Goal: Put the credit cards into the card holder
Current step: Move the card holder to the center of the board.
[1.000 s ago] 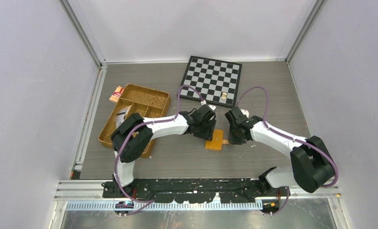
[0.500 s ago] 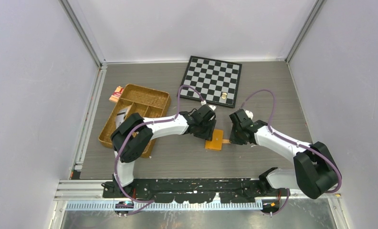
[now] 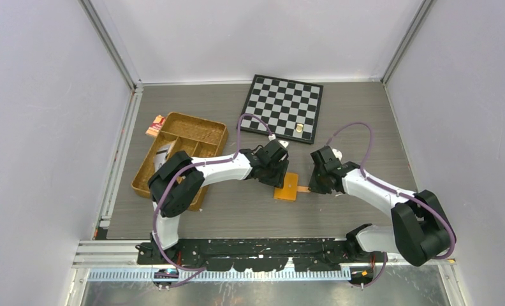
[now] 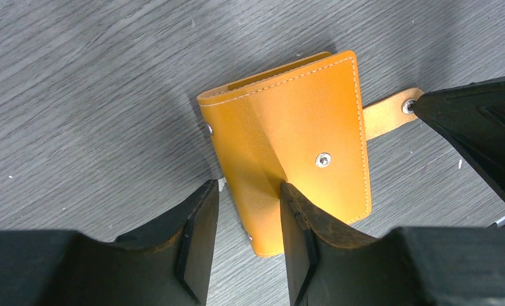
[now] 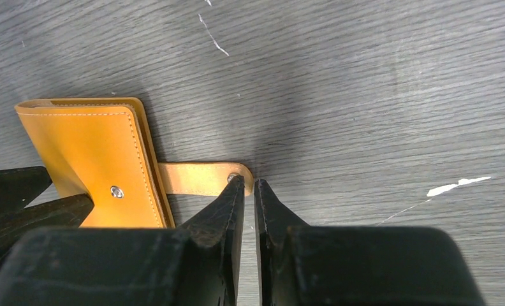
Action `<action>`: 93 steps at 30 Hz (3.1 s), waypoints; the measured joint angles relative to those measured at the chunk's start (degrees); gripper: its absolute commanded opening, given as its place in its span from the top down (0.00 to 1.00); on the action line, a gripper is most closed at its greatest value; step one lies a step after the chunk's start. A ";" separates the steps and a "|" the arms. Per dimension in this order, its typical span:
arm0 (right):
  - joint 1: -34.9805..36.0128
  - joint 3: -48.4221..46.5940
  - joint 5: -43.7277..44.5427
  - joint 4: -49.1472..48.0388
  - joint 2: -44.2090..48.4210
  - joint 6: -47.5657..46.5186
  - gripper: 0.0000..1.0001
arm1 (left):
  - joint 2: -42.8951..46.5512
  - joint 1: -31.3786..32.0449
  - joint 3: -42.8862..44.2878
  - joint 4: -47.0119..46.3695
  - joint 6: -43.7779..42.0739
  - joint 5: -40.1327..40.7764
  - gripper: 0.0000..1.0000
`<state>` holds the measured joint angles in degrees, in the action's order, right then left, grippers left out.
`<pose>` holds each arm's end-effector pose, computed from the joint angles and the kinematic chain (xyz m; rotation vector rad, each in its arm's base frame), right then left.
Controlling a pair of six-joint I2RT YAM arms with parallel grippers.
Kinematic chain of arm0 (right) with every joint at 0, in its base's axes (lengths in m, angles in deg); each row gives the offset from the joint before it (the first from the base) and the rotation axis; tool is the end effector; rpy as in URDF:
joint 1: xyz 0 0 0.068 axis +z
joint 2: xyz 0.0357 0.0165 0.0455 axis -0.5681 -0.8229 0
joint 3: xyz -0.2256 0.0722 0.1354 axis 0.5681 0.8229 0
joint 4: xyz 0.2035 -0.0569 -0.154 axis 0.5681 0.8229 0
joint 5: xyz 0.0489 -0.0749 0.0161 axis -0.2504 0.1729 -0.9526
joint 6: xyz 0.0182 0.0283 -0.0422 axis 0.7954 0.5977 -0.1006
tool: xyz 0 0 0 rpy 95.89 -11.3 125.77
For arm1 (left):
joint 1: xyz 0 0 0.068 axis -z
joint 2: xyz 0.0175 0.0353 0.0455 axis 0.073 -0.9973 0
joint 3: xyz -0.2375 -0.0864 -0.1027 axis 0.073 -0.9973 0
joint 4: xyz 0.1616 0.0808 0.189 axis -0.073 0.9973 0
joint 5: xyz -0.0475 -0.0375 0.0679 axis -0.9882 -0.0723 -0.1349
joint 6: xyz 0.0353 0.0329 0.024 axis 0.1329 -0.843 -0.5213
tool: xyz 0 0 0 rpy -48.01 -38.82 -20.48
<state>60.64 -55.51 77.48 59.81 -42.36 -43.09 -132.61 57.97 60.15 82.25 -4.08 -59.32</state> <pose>0.2001 0.0930 0.1632 0.3992 2.6683 0.2078 0.2354 -0.3226 0.1678 0.4657 2.6411 -0.5698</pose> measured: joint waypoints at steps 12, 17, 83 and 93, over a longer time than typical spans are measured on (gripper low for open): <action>-2.08 1.86 -3.21 -3.02 0.31 2.21 0.83 | 0.00 0.00 0.00 0.00 -0.02 0.02 0.59; -2.51 2.56 -3.69 -3.13 1.29 3.13 0.75 | 0.00 0.00 0.00 0.00 -0.02 0.04 0.59; -4.87 2.69 -27.06 -15.37 4.02 0.44 1.00 | 0.24 0.13 -0.37 -0.28 -0.07 -0.33 0.62; -4.87 0.66 -26.08 -13.84 0.90 -0.96 0.99 | 0.24 0.13 -0.57 -0.74 -0.04 -0.48 0.62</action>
<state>55.77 -54.86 51.41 45.98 -41.47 -44.05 -132.37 58.10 59.58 81.50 -4.13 -59.80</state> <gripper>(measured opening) 0.018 0.381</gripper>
